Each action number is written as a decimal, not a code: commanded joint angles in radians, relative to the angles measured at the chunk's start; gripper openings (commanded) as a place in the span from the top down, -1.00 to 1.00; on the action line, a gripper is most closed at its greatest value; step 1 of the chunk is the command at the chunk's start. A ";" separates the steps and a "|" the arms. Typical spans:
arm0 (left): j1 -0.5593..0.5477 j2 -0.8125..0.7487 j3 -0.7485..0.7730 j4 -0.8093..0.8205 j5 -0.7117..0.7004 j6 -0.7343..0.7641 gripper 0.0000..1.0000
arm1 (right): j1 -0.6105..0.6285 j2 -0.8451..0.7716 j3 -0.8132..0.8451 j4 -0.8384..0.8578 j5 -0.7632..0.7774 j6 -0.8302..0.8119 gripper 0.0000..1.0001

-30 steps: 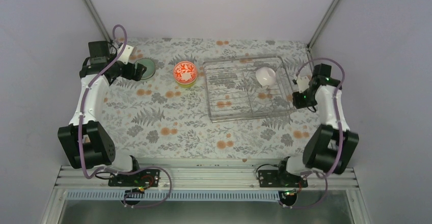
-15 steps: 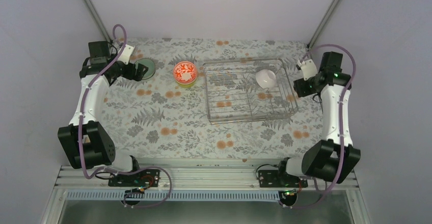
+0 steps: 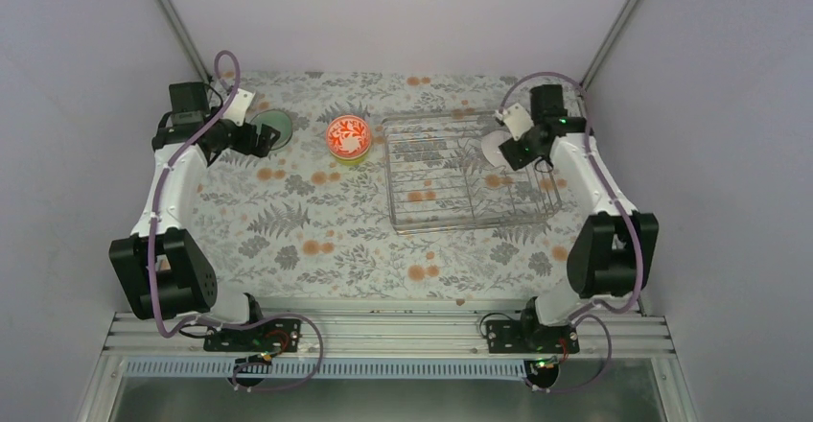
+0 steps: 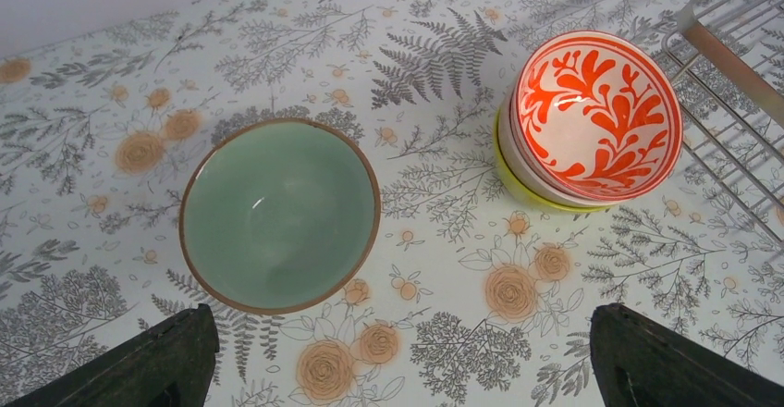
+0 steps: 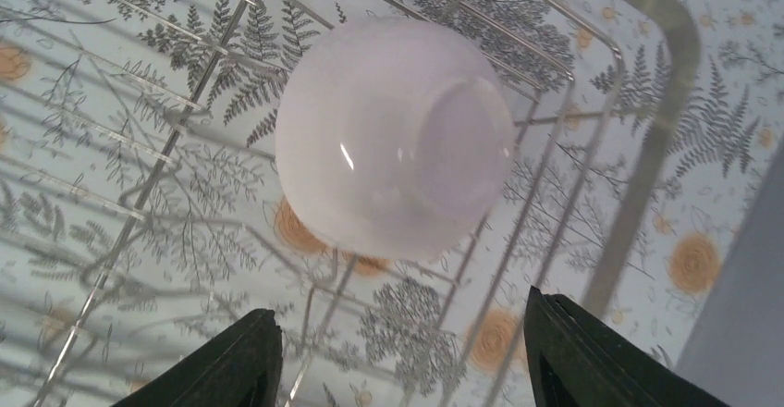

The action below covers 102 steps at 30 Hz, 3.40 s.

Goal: Unload the bowls from the dish rack

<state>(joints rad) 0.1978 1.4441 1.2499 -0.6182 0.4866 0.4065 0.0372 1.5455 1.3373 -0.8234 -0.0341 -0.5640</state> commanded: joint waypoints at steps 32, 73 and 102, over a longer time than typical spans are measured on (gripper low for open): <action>0.007 -0.028 -0.039 0.026 0.033 -0.011 -1.00 | 0.256 0.292 0.032 0.268 0.478 0.237 -0.65; 0.031 -0.042 -0.041 0.009 0.070 -0.017 -1.00 | 0.228 0.232 -0.061 0.280 0.673 0.259 -0.07; 0.031 -0.041 0.043 -0.059 0.123 0.023 -1.00 | 0.145 0.094 -0.138 0.306 0.562 0.265 0.40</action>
<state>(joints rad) 0.2234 1.4273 1.2808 -0.6758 0.5793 0.4187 0.1883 1.6394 1.1915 -0.5213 0.5449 -0.3271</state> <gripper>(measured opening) 0.998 0.295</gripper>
